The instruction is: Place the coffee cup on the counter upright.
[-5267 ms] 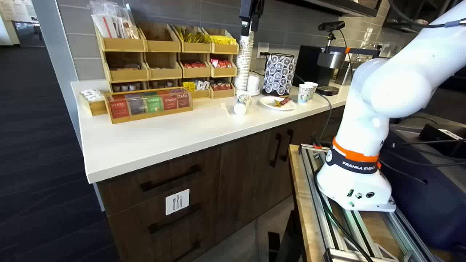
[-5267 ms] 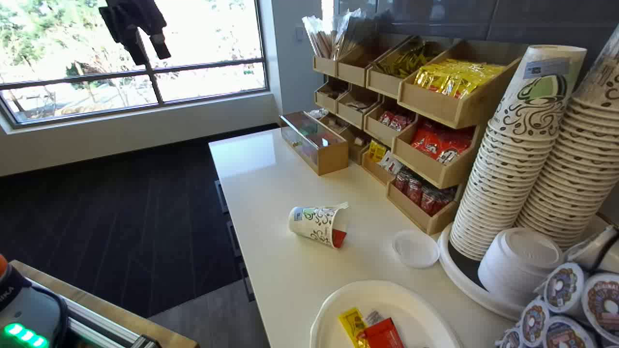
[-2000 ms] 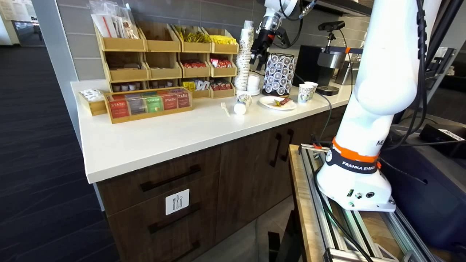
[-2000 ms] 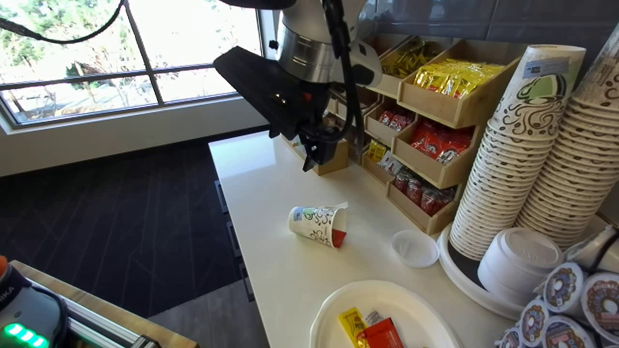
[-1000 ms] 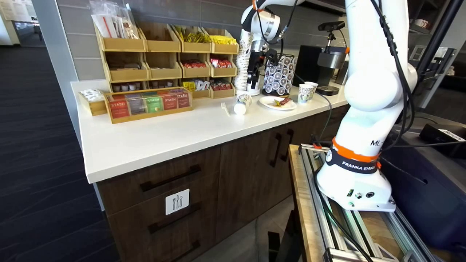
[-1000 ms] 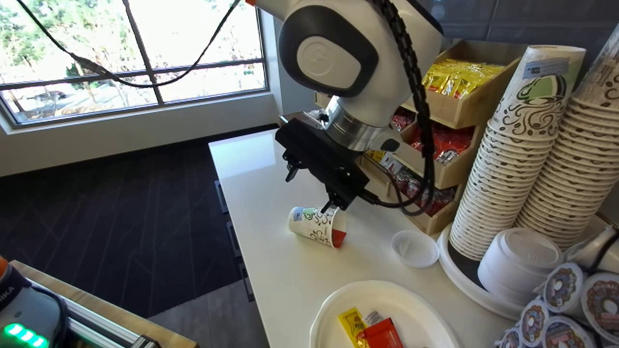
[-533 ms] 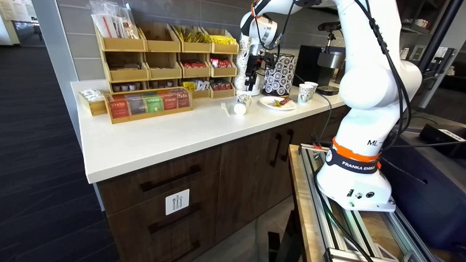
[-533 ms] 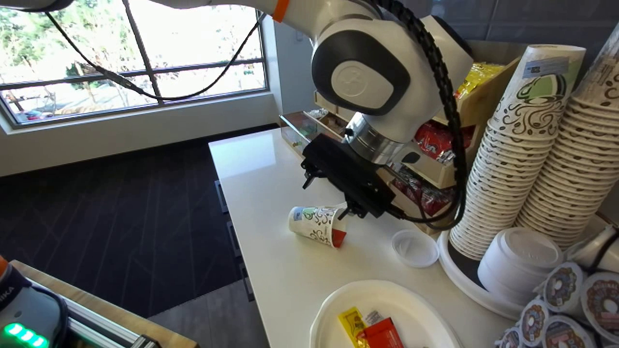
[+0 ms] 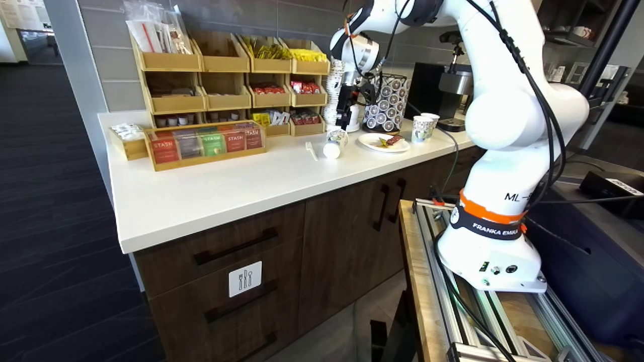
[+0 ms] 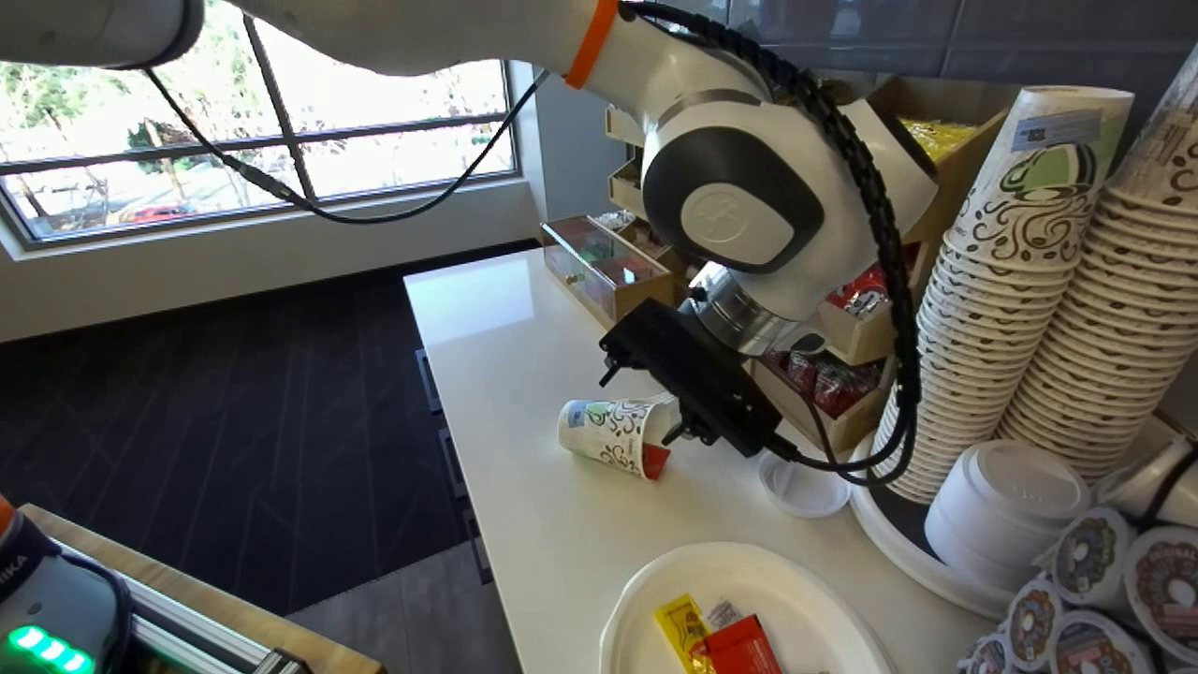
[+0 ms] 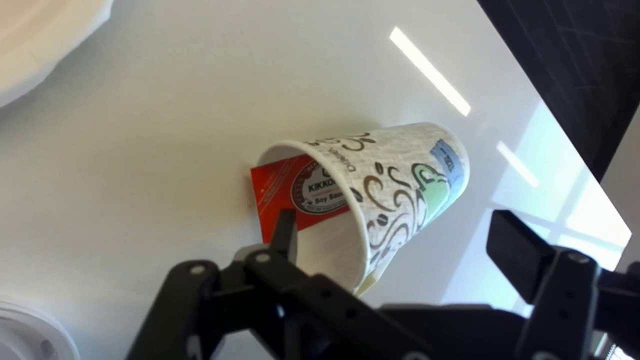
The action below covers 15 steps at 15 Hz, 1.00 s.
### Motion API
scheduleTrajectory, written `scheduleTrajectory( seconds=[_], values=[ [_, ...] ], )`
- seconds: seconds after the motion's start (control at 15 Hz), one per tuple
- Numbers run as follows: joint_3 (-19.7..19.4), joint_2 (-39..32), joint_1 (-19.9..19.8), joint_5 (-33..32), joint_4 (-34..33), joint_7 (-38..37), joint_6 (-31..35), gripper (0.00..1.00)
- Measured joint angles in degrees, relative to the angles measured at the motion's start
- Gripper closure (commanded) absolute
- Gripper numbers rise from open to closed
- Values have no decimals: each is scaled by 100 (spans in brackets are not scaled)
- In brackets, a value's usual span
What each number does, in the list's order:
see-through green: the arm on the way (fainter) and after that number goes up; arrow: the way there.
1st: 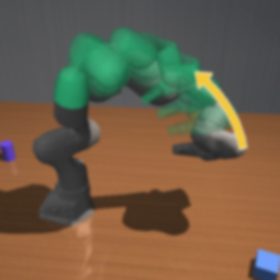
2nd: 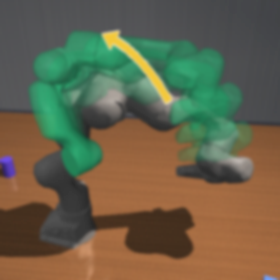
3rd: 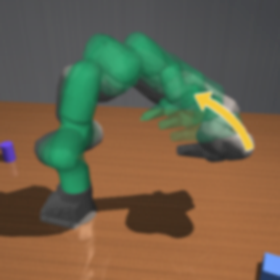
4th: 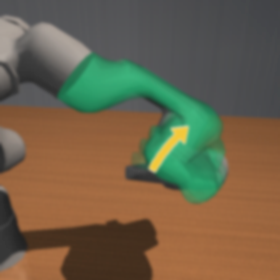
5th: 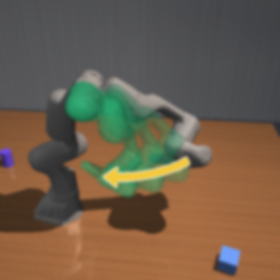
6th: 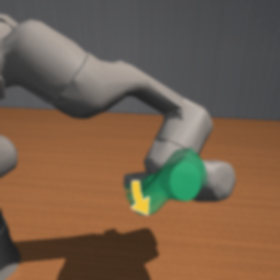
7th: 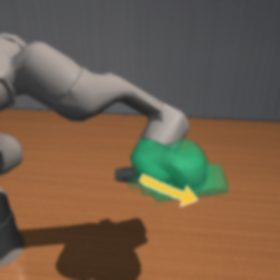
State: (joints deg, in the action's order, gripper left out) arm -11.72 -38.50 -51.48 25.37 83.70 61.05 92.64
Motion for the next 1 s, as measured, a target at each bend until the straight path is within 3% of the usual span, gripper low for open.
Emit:
scheduleTrajectory(
  seconds=[0.13, 0.53, 0.6, 0.67, 1.0],
  values=[
    [56, -116, -61, -15, -138, -13, -197, 49],
    [156, -407, -189, -60, -574, -138, -779, 74],
    [166, -454, -206, -70, -655, -160, -877, 92],
    [175, -497, -224, -80, -734, -182, -983, 100],
    [218, -530, -290, -89, -1000, -489, -1455, 100]
  ],
)
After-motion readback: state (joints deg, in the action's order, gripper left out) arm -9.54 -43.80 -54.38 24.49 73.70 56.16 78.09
